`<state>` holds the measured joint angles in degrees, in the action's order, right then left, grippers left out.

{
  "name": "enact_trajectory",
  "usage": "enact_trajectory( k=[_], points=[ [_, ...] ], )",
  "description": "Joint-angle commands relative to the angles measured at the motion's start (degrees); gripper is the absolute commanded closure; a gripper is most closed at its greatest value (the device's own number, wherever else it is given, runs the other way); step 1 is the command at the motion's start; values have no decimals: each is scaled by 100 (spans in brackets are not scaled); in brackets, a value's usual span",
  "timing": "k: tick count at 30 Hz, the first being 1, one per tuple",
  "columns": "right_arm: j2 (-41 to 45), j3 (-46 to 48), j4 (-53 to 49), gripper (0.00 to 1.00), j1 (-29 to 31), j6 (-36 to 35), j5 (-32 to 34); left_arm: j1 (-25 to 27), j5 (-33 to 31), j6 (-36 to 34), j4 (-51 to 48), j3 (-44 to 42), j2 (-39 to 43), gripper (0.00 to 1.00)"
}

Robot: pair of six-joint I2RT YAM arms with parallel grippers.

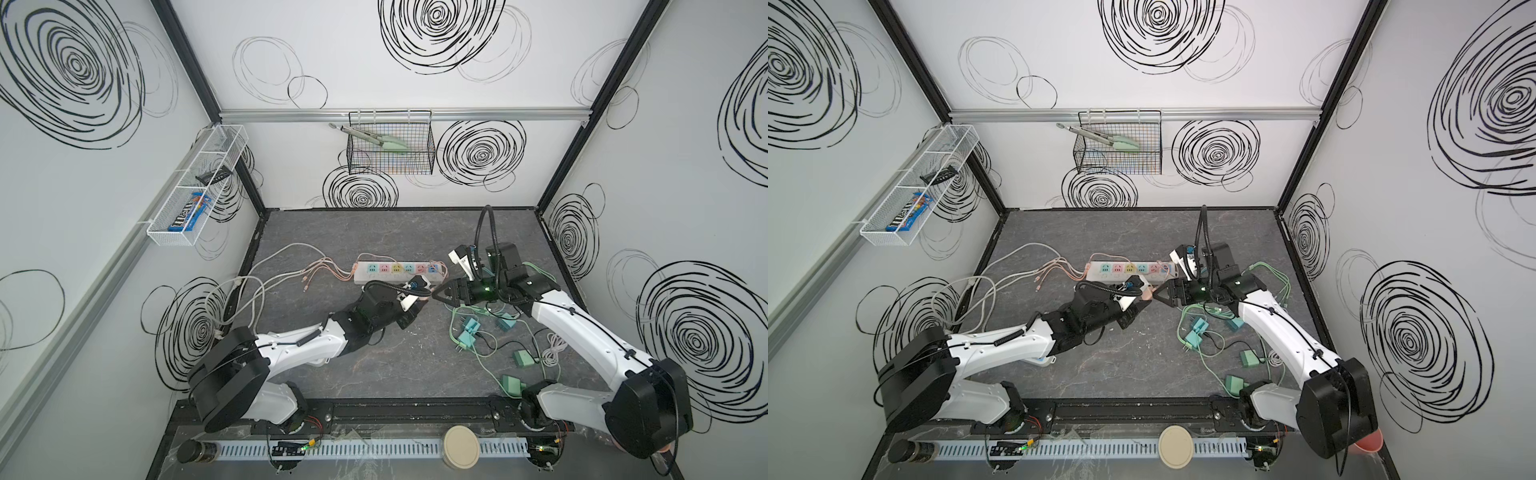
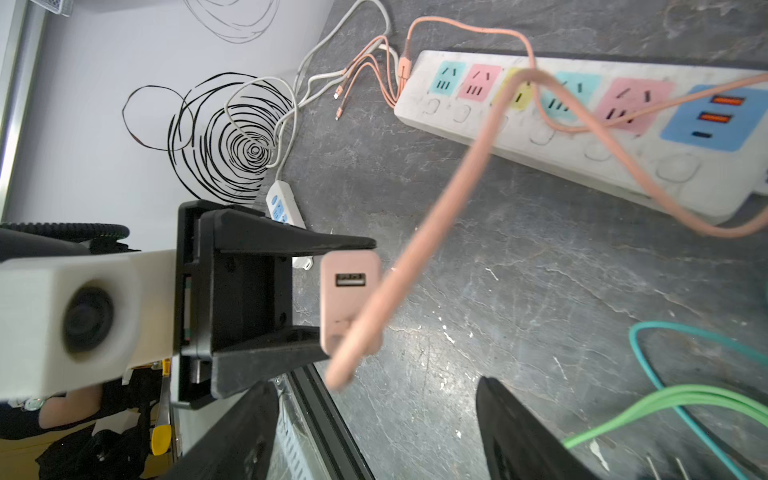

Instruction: Insert the plug

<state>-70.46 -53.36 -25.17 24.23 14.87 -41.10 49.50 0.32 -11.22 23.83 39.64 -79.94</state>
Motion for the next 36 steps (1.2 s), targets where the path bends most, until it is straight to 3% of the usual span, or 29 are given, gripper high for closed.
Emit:
enact_trajectory(
  k=[1, 8, 14, 32, 36],
  points=[
    [-91, -291, -216, 32, 118, -149, 210, 147, -295, -857, 585, 157, -71, 100],
    [-153, -386, -84, 48, 152, -114, 193, 239, -582, -1552, 887, 129, -109, 100],
    [-295, -469, -44, 57, 247, -116, 144, 236, -472, -1545, 939, 167, -90, 100],
    [-350, -411, 463, 60, 256, 93, 11, 39, 213, -1527, 1018, 44, 31, 100],
    [-382, -505, 227, 68, 252, -124, 29, 17, 138, -1585, 1018, 61, 14, 100]
  ],
)
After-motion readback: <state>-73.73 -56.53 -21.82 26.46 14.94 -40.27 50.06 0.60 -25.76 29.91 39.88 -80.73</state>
